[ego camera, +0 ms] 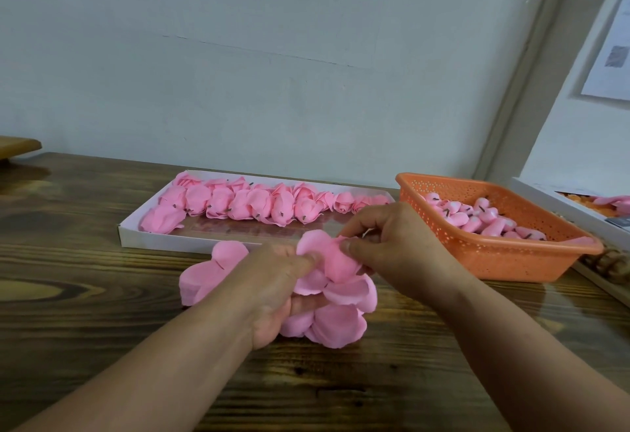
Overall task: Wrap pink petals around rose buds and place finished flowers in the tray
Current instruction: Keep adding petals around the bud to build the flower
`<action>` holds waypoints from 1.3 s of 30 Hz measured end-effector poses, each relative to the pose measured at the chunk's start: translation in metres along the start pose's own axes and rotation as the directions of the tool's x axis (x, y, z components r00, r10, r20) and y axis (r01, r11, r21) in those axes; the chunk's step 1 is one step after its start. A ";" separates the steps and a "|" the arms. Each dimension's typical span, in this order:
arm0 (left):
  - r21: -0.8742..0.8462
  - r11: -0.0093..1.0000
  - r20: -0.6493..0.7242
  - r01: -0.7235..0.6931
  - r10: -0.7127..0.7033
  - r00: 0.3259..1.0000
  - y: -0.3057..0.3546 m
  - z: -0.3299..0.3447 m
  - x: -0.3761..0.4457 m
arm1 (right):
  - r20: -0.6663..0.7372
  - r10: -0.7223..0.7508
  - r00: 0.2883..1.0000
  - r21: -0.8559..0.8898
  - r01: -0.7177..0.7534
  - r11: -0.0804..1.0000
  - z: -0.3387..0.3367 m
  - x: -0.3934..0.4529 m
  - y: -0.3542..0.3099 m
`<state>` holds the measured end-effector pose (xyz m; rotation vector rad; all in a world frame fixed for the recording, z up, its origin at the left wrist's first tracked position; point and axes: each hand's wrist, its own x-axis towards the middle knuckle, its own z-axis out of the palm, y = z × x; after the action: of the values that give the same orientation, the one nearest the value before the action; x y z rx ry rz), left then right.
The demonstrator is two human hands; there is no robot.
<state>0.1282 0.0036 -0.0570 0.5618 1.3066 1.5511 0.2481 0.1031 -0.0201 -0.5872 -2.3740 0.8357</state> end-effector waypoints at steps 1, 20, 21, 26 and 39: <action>0.025 1.000 -0.049 -0.006 0.007 0.999 -0.001 0.001 0.000 | 0.009 -0.007 1.000 -0.029 0.007 1.000 0.002 -0.001 0.000; 0.198 0.975 -0.018 -0.101 0.106 0.994 -0.002 0.004 -0.003 | 0.088 0.007 0.996 -0.164 0.007 0.986 0.002 0.000 -0.007; 0.181 0.979 -0.013 -0.093 0.097 0.995 -0.002 0.003 -0.003 | 0.081 0.007 0.997 -0.140 0.005 0.990 0.002 -0.001 -0.006; 0.184 0.981 0.075 -0.060 0.047 0.996 -0.002 0.000 -0.007 | 0.129 0.022 0.991 -0.066 -0.014 0.998 0.004 -0.002 -0.004; 0.268 0.963 0.016 -0.032 0.029 0.999 -0.006 -0.003 -0.004 | 0.097 0.107 0.990 0.055 -0.112 0.992 0.009 -0.003 -0.011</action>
<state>0.1294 -0.0015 -0.0621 0.7627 1.5172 1.4014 0.2421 0.0898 -0.0191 -0.6722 -2.4084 1.0001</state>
